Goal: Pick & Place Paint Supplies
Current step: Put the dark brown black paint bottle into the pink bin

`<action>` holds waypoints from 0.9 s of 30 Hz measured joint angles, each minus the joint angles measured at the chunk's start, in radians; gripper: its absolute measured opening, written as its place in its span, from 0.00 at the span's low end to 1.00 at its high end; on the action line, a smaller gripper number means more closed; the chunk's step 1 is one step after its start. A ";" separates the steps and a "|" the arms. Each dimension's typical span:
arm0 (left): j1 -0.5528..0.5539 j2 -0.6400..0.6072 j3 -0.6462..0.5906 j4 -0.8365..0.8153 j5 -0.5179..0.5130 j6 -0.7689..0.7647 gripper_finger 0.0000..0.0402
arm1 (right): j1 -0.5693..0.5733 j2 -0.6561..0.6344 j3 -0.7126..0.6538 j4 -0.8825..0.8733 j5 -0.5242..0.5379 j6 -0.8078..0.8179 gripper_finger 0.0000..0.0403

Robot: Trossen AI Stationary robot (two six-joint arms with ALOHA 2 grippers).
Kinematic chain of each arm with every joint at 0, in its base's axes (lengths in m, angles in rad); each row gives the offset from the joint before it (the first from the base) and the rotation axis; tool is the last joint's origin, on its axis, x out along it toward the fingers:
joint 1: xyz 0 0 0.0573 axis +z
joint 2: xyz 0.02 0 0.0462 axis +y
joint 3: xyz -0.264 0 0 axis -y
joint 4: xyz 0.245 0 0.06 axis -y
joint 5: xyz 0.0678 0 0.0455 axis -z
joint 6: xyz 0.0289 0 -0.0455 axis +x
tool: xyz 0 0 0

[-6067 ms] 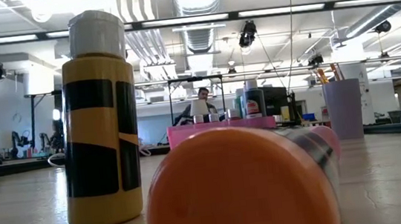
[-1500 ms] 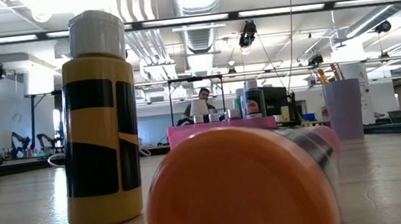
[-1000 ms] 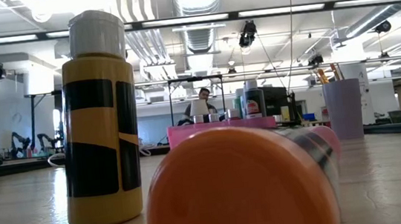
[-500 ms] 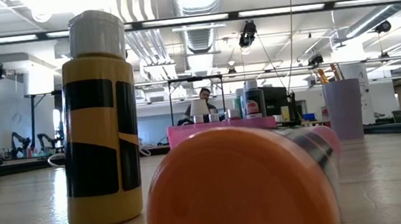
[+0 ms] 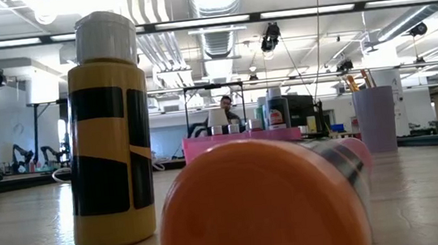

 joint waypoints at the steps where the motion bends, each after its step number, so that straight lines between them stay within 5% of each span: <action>1: 0.000 0.000 0.000 -0.006 -0.015 0.001 0.34 | 0.002 0.000 0.000 -0.002 0.034 0.019 0.37; 7: 0.004 -0.024 0.000 -0.087 -0.075 0.021 0.33 | 0.029 -0.003 0.007 -0.063 0.187 0.082 0.50; 16: 0.006 -0.053 -0.005 -0.127 -0.092 0.041 0.32 | 0.064 -0.015 0.011 -0.092 0.254 0.104 0.61; 27: 0.008 -0.152 -0.010 -0.430 -0.318 0.169 0.32 | 0.179 -0.067 0.011 -0.252 0.637 0.215 0.66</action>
